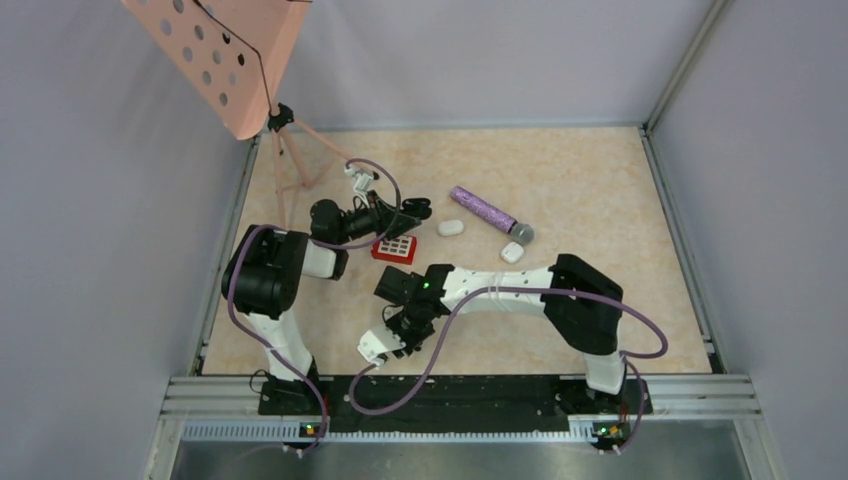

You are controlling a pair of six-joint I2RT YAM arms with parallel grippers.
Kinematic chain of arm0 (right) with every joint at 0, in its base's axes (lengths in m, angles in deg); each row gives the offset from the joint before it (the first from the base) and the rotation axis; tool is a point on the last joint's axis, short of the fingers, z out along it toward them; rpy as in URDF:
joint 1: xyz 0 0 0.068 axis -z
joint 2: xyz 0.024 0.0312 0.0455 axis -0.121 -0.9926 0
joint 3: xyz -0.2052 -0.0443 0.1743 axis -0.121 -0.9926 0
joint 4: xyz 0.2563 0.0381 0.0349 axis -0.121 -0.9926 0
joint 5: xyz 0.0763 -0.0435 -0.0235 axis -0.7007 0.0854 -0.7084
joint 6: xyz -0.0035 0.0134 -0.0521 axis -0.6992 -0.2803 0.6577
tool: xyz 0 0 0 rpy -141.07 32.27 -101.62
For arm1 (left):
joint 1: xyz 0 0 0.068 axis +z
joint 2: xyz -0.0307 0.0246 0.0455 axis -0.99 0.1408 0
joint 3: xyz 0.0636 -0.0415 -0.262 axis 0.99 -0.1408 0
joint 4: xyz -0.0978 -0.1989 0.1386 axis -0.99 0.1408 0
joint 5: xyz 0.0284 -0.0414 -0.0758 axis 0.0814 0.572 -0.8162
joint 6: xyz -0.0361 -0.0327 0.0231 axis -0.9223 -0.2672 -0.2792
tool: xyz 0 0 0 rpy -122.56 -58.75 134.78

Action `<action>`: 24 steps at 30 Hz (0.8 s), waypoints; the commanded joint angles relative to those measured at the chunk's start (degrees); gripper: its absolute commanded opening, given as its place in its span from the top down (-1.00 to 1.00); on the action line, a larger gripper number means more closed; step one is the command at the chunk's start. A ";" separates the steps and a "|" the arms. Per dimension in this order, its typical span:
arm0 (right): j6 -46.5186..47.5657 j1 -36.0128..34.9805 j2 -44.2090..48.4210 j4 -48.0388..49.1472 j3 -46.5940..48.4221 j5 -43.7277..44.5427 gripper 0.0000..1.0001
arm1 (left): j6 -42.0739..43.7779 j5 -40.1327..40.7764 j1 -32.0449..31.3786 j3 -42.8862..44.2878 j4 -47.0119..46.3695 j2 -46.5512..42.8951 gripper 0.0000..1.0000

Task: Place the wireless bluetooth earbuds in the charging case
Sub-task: Pick up the earbud from the center of the board.

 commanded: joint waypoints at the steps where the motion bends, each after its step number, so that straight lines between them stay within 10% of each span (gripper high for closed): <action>1: 6.11 -1.08 -1.02 0.16 2.50 2.92 0.57 | -0.31 -0.10 0.23 1.05 -3.67 -1.71 1.00; 24: 7.16 -1.16 -3.48 -2.95 2.46 3.94 0.57 | 1.11 -0.10 0.33 0.51 -2.28 -3.19 1.00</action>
